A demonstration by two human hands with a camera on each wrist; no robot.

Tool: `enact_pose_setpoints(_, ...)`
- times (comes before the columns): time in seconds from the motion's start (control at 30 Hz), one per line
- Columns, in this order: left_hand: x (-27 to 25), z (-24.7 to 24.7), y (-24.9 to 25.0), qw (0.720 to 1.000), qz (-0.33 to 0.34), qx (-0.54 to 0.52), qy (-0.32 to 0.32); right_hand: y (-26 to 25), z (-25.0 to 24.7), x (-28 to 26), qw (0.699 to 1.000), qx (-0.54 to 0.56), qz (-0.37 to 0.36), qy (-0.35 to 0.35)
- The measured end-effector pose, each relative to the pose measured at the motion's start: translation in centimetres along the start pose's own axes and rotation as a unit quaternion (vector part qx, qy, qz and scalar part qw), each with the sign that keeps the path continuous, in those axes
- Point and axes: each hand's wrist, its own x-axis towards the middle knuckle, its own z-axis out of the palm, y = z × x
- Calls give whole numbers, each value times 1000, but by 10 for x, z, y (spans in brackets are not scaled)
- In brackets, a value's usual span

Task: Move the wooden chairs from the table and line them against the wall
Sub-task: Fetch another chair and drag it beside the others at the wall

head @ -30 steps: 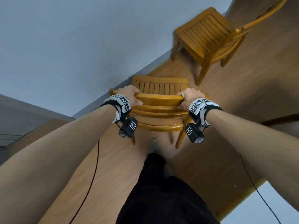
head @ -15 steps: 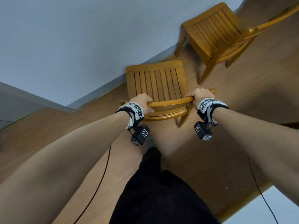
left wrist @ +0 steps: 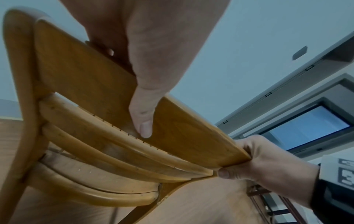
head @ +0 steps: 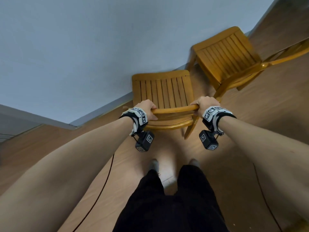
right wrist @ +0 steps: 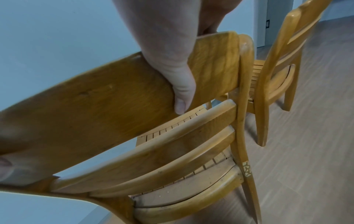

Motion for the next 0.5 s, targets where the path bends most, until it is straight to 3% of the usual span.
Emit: enact_pose_setpoints(0.5,98,4,124,991,-112,-48,48,124,-75,107,990,-61,-122,31)
